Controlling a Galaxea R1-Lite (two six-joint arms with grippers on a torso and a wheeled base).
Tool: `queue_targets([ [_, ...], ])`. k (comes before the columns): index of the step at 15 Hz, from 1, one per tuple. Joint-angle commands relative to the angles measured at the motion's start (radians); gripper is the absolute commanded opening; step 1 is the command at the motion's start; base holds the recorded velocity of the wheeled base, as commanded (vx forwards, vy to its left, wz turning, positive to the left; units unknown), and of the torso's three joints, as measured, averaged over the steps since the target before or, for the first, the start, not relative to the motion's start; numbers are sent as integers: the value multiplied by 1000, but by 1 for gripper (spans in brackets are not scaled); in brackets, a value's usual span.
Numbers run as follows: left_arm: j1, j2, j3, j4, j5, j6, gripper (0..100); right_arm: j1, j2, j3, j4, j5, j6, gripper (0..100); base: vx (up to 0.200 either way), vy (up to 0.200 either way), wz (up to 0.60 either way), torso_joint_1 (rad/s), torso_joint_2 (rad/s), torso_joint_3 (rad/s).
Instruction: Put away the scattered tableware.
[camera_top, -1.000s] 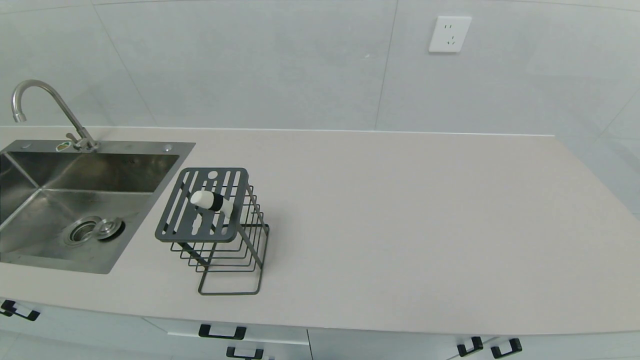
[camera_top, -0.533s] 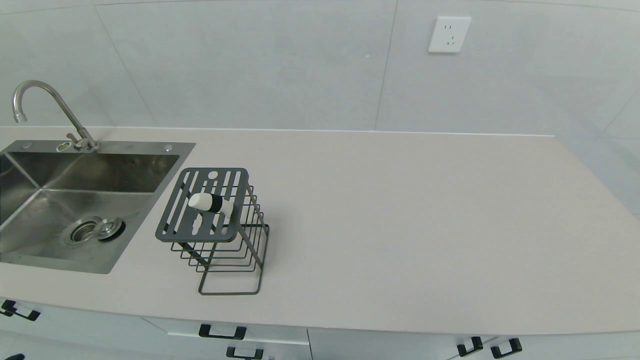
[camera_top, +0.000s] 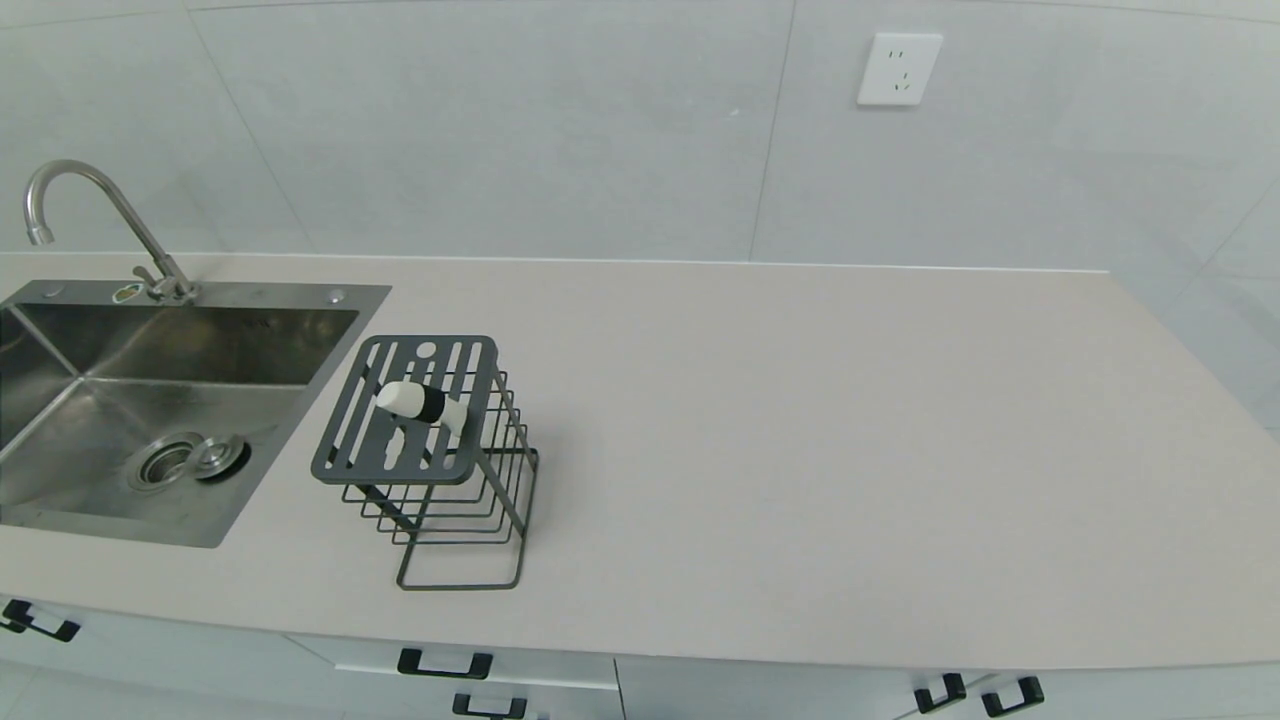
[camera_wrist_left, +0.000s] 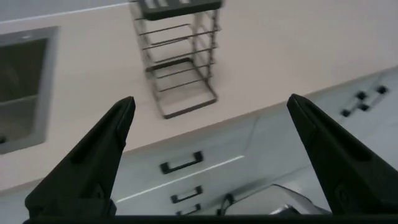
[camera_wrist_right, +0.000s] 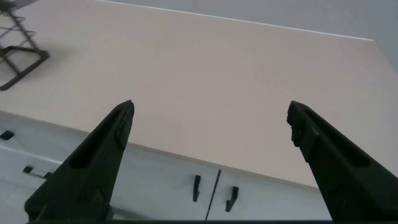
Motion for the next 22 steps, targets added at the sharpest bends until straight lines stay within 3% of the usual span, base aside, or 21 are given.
queue_targets([
  [1,0,0,0,15,2,-4,100,0,0,0,60,-82,9,100,0,0,0,0,0,0],
  [3,0,0,0,17,7,-31,100,0,0,-2,60,-88,75,100,0,0,0,0,0,0],
  [4,0,0,0,20,5,-76,100,0,2,-2,60,-87,81,100,0,0,0,0,0,0],
  [6,-2,0,0,20,5,-85,100,0,2,-2,60,-87,81,100,0,0,0,0,0,0],
  [11,-2,0,0,20,14,-81,100,0,2,-2,60,-88,81,100,-200,0,0,7,8,0],
  [15,-2,0,0,19,11,-81,100,0,0,-2,61,-88,84,100,0,-200,-450,-6,2,6],
  [22,-2,0,0,19,11,-82,100,0,2,-2,60,-88,84,100,0,-200,0,4,3,0],
])
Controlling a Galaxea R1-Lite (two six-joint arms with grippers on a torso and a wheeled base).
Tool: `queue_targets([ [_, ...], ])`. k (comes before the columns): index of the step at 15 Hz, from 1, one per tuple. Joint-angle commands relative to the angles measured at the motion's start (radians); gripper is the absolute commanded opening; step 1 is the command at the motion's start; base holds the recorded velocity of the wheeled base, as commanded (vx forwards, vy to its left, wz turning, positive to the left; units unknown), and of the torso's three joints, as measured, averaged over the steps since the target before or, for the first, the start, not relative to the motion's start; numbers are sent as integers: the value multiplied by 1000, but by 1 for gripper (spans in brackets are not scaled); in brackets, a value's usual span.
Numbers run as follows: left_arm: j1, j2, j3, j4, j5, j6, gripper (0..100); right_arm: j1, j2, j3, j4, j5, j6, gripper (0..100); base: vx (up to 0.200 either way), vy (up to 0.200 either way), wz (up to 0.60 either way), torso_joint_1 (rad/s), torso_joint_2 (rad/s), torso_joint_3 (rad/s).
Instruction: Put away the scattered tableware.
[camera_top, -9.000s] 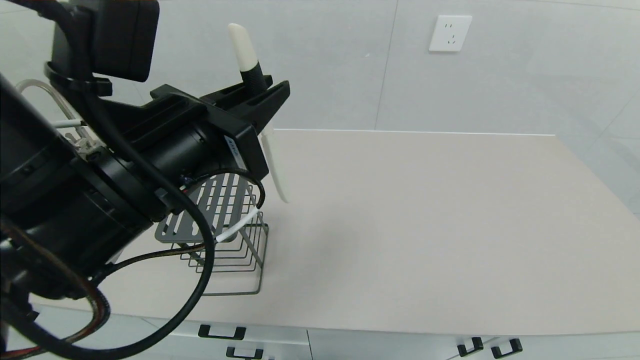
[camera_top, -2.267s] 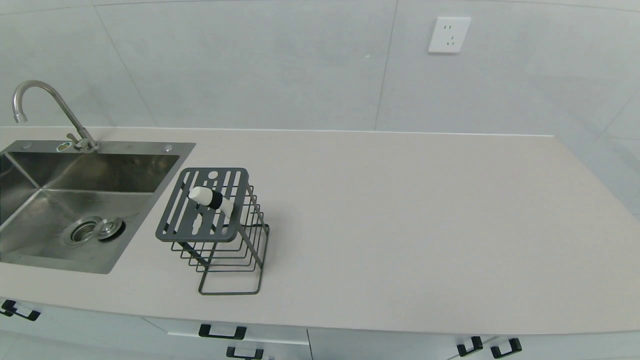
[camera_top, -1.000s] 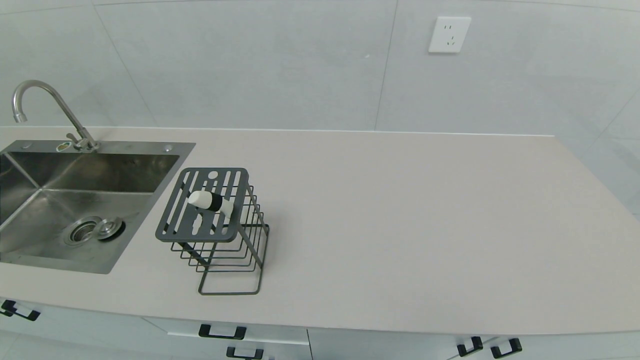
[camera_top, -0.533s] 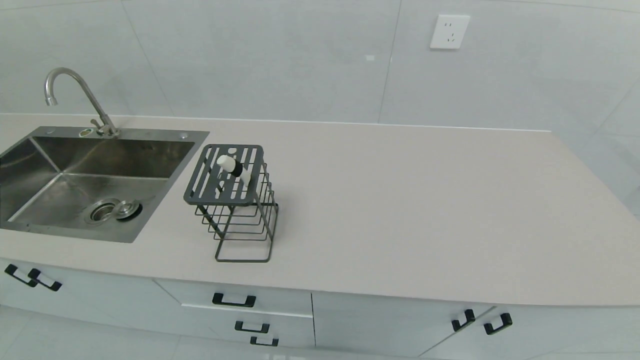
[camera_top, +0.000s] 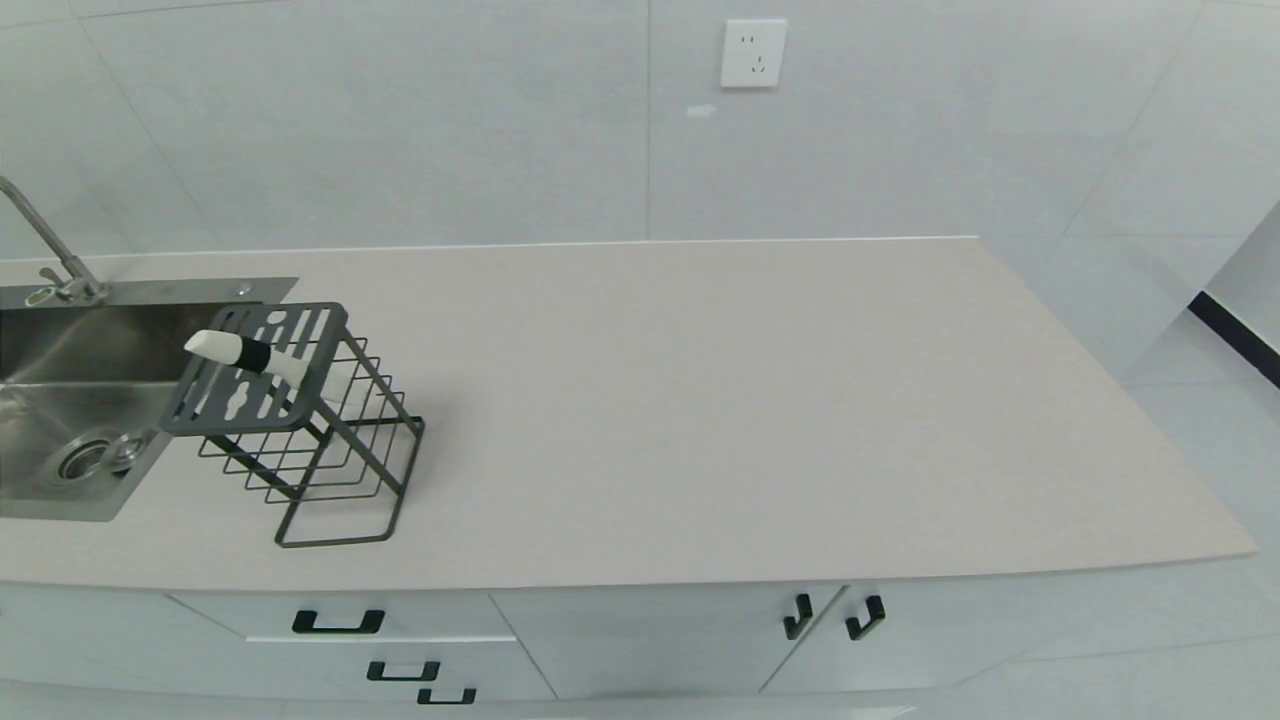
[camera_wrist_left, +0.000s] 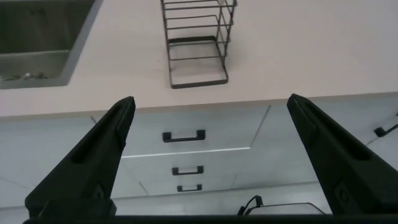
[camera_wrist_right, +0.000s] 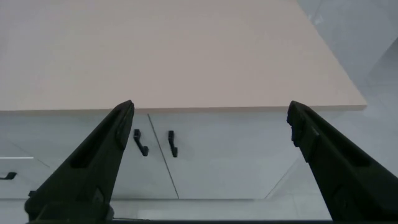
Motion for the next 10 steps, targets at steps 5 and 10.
queue_targets([
  [5,0,1,0,0,0,0,100,0,1,0,0,1,0,100,0,-200,0,4,2,0],
  [10,2,1,0,1,0,-7,100,0,1,0,-1,1,0,100,0,-120,0,3,2,3],
])
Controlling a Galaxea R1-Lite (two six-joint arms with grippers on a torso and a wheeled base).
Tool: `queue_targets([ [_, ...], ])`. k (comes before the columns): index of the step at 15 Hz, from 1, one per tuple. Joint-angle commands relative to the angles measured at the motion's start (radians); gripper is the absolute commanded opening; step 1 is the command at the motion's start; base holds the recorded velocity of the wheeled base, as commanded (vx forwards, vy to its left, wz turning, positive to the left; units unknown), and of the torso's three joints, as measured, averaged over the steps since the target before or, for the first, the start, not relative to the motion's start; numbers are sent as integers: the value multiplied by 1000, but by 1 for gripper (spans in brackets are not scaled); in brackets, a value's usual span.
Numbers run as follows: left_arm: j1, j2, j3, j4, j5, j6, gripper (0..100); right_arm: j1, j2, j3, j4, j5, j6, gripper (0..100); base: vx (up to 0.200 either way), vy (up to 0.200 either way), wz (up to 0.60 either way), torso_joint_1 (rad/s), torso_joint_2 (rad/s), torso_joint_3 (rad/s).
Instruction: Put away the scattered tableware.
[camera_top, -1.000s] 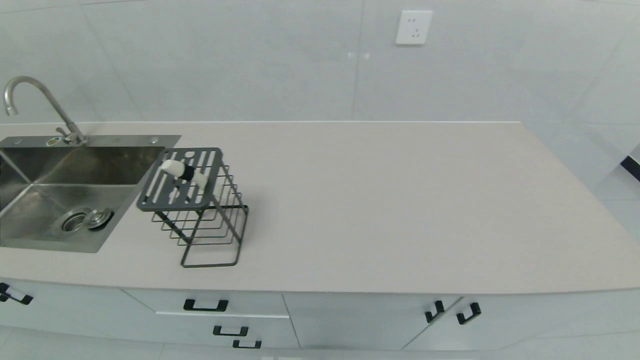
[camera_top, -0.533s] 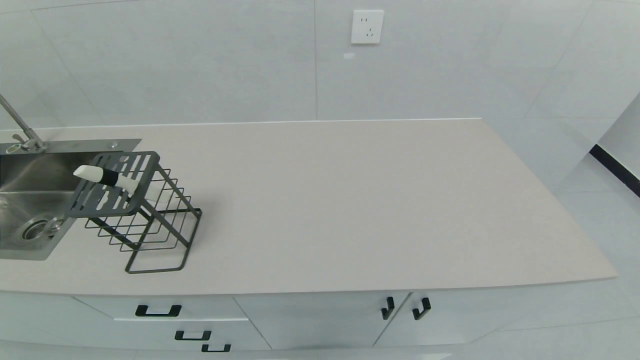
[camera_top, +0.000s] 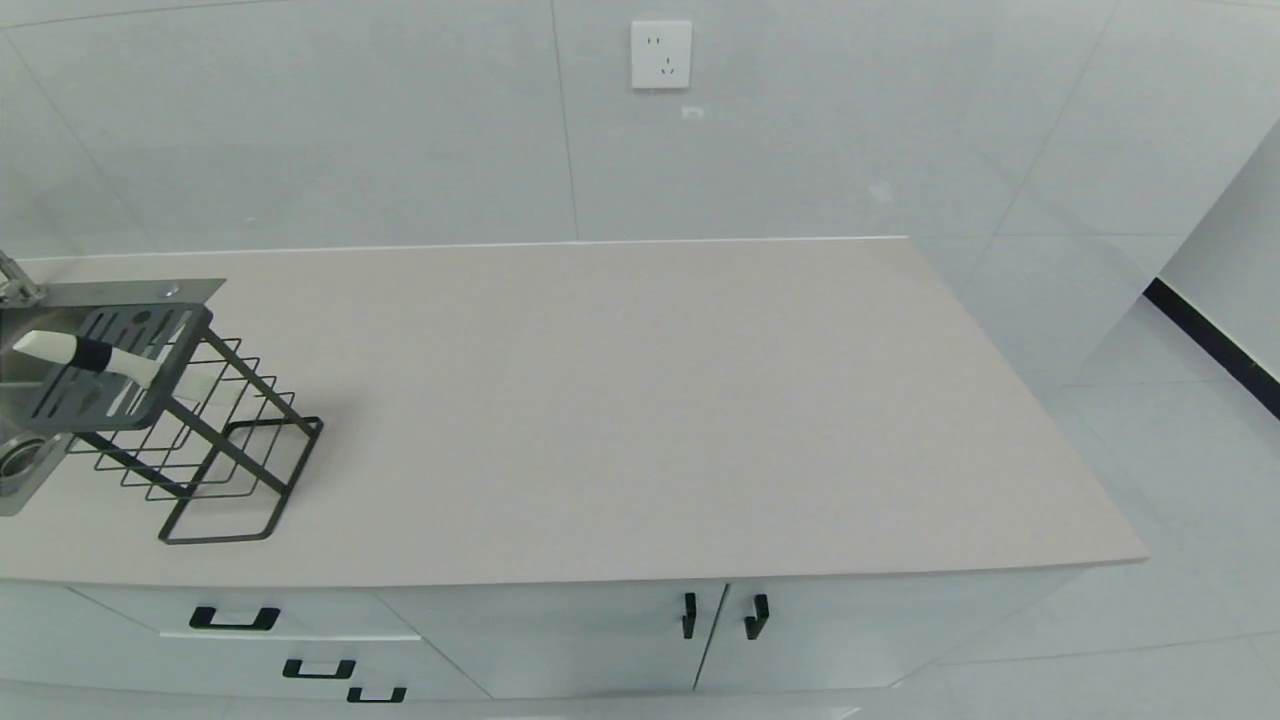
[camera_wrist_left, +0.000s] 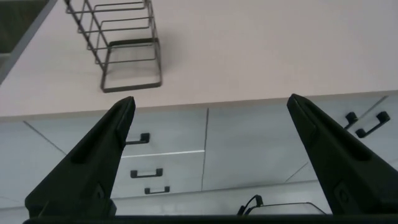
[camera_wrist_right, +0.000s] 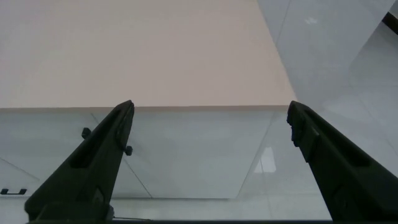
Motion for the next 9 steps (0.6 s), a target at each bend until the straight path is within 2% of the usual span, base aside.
queue_targets([
  [1,0,1,0,-1,0,-2,100,0,1,0,1,1,0,100,0,0,0,0,0,0],
  [9,0,1,0,-1,1,-2,100,0,1,0,-1,1,-1,100,0,0,0,0,0,0],
])
